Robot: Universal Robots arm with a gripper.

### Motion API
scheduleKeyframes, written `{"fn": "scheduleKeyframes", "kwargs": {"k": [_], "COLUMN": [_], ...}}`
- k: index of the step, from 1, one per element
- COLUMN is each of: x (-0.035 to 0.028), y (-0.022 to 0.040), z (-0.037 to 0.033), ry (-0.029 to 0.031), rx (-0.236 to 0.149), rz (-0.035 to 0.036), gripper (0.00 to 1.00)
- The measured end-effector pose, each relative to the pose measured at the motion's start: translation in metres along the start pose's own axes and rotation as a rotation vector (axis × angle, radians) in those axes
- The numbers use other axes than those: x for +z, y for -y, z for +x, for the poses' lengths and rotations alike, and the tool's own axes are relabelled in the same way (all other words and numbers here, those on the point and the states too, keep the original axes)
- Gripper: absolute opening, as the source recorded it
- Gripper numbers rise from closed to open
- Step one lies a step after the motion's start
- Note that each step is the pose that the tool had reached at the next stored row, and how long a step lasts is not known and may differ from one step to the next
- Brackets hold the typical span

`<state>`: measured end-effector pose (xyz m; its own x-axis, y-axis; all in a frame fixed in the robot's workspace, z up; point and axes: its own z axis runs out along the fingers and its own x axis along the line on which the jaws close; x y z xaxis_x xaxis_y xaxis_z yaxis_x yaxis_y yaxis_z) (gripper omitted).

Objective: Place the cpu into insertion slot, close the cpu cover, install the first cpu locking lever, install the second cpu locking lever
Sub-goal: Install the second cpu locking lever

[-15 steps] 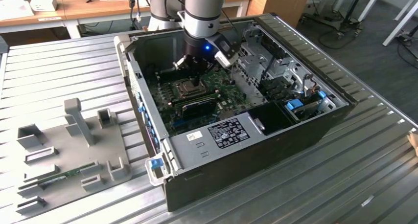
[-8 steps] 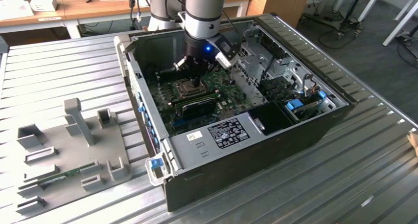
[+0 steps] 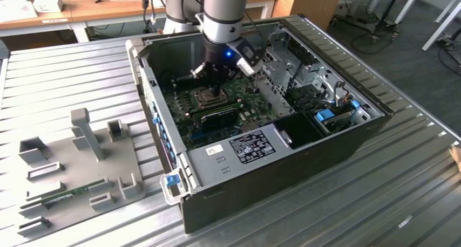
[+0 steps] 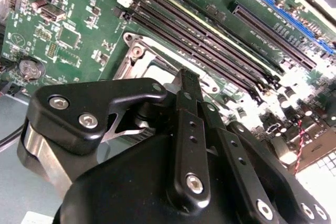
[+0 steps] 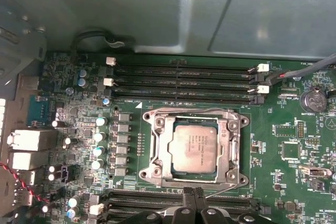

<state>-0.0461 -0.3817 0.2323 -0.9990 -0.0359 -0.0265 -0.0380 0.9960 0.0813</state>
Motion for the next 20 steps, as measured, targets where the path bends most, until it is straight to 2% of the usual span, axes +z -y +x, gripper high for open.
{"fn": "scheduleKeyframes", "kwargs": {"k": [10, 17, 20], "x": [0.0020, 0.0082, 0.0110], "y": [-0.0001, 0.0002, 0.0004], "z": [0.0065, 0.0140, 0.0145], "ry": [0.0004, 0.0029, 0.0034], "rx": [0.000, 0.000, -0.001], "rz": [0.0060, 0.0080, 0.0082], "gripper": [0.10, 0.10, 0.10]}}
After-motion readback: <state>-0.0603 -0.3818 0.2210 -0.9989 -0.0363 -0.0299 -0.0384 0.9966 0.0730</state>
